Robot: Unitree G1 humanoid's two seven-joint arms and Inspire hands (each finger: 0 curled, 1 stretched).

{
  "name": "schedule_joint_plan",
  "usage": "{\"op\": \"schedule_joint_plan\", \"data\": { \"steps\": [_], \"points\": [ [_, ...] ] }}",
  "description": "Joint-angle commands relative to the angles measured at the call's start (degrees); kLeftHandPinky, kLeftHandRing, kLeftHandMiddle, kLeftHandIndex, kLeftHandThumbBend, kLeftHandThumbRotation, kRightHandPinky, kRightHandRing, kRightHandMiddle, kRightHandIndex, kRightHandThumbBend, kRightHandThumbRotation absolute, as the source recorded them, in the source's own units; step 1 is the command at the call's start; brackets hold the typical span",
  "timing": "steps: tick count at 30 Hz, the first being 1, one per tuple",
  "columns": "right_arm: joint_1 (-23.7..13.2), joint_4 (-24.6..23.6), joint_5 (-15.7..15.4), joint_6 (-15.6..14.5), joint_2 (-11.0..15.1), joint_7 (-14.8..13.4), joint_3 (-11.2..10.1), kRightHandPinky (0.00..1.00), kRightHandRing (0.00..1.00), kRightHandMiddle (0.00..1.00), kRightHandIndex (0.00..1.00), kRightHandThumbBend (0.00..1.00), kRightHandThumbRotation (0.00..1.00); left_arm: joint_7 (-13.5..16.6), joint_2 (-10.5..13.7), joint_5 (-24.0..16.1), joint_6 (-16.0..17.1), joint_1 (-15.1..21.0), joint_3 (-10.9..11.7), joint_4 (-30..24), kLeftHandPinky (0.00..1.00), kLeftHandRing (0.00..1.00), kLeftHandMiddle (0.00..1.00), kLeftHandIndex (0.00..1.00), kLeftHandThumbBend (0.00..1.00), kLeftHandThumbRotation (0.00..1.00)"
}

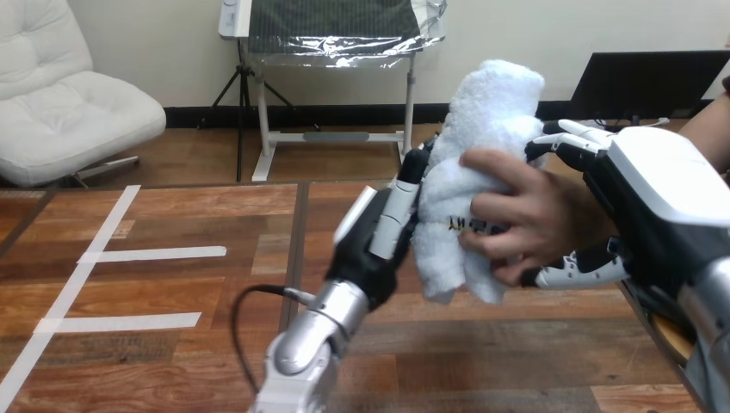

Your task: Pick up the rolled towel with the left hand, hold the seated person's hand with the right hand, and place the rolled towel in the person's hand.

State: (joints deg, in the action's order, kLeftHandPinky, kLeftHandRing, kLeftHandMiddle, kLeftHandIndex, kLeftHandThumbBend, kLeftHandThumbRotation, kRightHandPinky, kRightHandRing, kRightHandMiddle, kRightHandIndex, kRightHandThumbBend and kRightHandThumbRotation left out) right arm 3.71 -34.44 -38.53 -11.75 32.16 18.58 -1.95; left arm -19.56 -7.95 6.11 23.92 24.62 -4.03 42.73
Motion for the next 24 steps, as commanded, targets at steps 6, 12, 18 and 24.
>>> {"op": "schedule_joint_plan", "data": {
  "steps": [6, 12, 18, 24],
  "points": [
    [3.42, -6.19, 0.91, 7.02, -11.16, -14.07, 1.81, 0.73, 0.90, 0.91, 0.79, 0.65, 0.00, -0.77, 1.92, -3.00, 2.96, -10.88, -4.61, -17.64, 0.77, 0.83, 0.86, 0.91, 0.51, 1.00],
    [5.80, -3.68, 1.28, 12.90, -15.58, -21.91, 4.37, 0.72, 0.91, 0.92, 0.79, 0.50, 0.00, -0.97, 5.11, -4.49, 5.95, -15.66, -4.80, -22.29, 0.75, 0.81, 0.84, 0.89, 0.45, 1.00],
    [7.62, -1.07, 0.94, 17.68, -19.08, -27.58, 6.97, 0.73, 0.92, 0.93, 0.79, 0.37, 0.00, -1.12, 7.26, -4.59, 8.37, -20.11, -4.44, -25.94, 0.73, 0.79, 0.83, 0.87, 0.41, 0.97],
    [8.36, 2.41, -0.61, 21.93, -20.89, -32.54, 9.04, 0.77, 0.91, 0.93, 0.77, 0.27, 0.00, 0.50, 7.97, -6.15, 11.44, -23.35, -3.76, -27.86, 0.71, 0.78, 0.83, 0.86, 0.40, 0.93]
  ]
}}
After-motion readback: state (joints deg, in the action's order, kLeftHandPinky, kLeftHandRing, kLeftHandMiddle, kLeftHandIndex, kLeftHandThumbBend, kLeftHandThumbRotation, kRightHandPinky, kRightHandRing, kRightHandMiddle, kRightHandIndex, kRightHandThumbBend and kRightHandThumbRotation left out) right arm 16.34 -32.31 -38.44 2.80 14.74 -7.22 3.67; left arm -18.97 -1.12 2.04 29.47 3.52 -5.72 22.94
